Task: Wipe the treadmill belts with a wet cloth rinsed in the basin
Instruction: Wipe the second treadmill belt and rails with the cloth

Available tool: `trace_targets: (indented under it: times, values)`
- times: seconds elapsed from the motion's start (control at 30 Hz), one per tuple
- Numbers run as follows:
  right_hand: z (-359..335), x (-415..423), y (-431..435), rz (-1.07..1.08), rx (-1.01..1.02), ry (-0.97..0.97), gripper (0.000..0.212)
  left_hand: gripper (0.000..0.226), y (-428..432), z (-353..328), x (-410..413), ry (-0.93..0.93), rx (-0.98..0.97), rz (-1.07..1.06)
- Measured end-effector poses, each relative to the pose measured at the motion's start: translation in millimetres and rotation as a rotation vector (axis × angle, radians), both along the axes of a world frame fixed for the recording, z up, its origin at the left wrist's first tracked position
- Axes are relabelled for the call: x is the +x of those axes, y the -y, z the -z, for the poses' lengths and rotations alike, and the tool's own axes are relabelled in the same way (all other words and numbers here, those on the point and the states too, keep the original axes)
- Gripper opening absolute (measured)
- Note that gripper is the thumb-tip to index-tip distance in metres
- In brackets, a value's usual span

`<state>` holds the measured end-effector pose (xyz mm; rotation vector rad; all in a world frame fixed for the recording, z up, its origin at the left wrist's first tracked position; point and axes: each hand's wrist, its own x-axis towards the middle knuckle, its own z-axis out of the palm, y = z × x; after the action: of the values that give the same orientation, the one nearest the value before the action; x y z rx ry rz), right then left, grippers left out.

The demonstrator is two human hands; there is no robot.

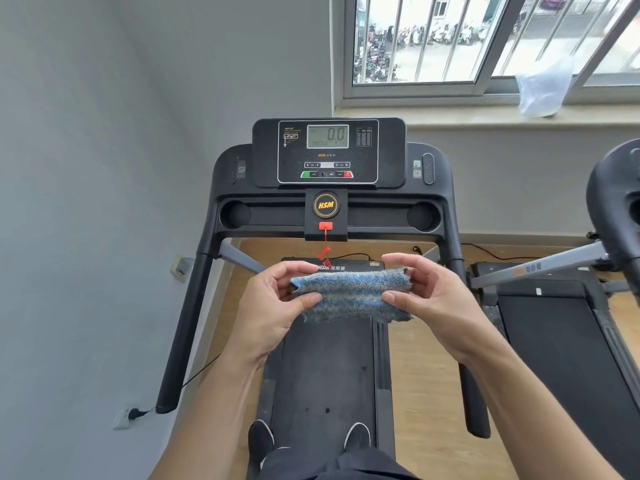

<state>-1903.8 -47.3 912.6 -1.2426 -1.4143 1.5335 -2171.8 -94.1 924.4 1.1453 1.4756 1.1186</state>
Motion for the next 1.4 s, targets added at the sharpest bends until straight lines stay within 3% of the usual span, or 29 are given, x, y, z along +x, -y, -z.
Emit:
trace_targets:
  times: [0.1,0.2,0.27,0.33,0.43,0.5,0.63,0.7,0.77,0.87,1.0,1.13,1.4]
  values:
    - [-5,-1,3,0.035,0.079,0.192,0.054,0.043,1,3,-1,-0.165,-0.001,-0.003]
    - [-7,-11,6,0.021,0.213,0.489,0.031,0.033,0,9,4,-0.403,-0.047,0.026]
    - [-6,-16,9,-0.004,0.259,0.555,0.02,0.023,1,9,6,-0.507,-0.064,0.045]
    - [-10,-15,10,0.003,0.246,0.502,0.016,0.016,2,7,3,-0.447,-0.046,0.084]
    - [-20,-14,13,-0.016,0.125,0.212,0.009,0.003,6,-2,-3,-0.157,-0.069,0.152]
    - [-22,-16,15,-0.034,0.057,0.051,0.004,0.006,7,0,-2,-0.054,-0.065,0.166]
    - [-16,-22,15,0.041,-0.037,-0.108,0.006,0.012,6,7,10,0.398,-0.101,0.007]
    - [-12,-24,14,0.067,-0.01,-0.024,0.005,0.011,7,13,15,0.344,-0.138,-0.121]
    - [-5,-26,15,0.079,0.03,0.13,0.005,0.01,10,22,18,0.14,-0.134,-0.186]
    - [5,-33,16,0.097,0.115,0.341,0.009,0.006,12,35,20,-0.224,-0.11,-0.175]
    - [9,-54,21,0.131,0.199,0.407,0.011,0.003,12,34,29,-0.424,-0.081,-0.152]
    - [11,-79,30,0.061,0.265,0.378,0.011,0.013,13,29,39,-0.355,-0.104,-0.112]
    - [23,-89,51,-0.203,0.426,0.591,0.042,0.027,22,24,35,0.008,-0.229,-0.207]
